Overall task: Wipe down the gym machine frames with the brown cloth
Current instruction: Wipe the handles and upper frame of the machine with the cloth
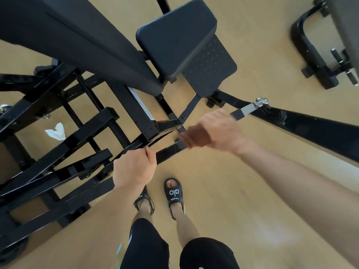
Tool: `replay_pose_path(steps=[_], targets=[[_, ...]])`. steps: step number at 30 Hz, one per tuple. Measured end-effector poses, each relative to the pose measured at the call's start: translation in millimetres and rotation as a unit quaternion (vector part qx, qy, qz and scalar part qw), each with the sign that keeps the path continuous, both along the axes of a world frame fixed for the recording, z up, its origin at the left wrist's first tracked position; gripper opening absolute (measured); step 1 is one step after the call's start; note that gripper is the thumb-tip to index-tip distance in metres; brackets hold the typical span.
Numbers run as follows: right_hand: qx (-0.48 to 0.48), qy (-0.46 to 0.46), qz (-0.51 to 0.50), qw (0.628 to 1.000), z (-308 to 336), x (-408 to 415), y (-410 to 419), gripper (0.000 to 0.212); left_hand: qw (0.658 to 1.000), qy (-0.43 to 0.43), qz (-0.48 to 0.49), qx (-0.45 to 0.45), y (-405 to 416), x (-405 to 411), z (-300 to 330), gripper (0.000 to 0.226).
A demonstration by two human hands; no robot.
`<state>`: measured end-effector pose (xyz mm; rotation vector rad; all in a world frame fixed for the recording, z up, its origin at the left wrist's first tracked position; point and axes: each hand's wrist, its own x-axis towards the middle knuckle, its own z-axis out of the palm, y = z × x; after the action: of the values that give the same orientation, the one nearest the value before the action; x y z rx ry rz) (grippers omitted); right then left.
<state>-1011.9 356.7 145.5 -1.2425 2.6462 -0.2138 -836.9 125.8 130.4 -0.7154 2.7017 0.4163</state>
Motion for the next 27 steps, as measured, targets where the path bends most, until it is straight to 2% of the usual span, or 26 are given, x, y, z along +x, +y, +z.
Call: replay_pose_path(steps=[3,7,9,12,14,17,19,22,24,27], targets=[[0.070,0.045,-0.077,0.994,-2,-30,34,0.042,1.000,-0.002,0.001,-0.001,1,0,-1,0.065],[0.167,0.023,-0.110,0.980,5,6,-6,0.056,1.000,-0.005,0.010,-0.006,1,-1,1,0.064],[0.156,-0.012,-0.055,0.986,8,43,-44,0.060,1.000,-0.008,0.015,-0.004,2,-1,2,0.060],[0.074,-0.033,0.006,0.997,2,91,-91,0.057,1.000,-0.014,0.004,-0.017,1,1,1,0.050],[0.013,-0.036,0.025,0.999,-2,91,-89,0.050,1.000,-0.005,0.008,-0.029,1,0,1,0.049],[-0.012,-0.035,0.054,0.998,-3,46,-42,0.041,0.999,0.002,0.010,-0.031,0,1,-3,0.054],[0.000,0.004,-0.002,1.000,-3,4,-2,0.037,0.999,0.008,0.016,-0.027,2,1,-4,0.058],[0.091,0.014,-0.097,0.991,-1,-28,34,0.044,0.999,0.027,0.023,-0.019,1,2,-6,0.061],[0.145,0.014,-0.131,0.981,1,-19,24,0.052,0.999,0.039,0.020,-0.018,3,2,-6,0.061],[0.137,0.006,-0.098,0.986,6,35,-28,0.060,0.999,0.042,0.018,-0.014,3,2,-7,0.061]])
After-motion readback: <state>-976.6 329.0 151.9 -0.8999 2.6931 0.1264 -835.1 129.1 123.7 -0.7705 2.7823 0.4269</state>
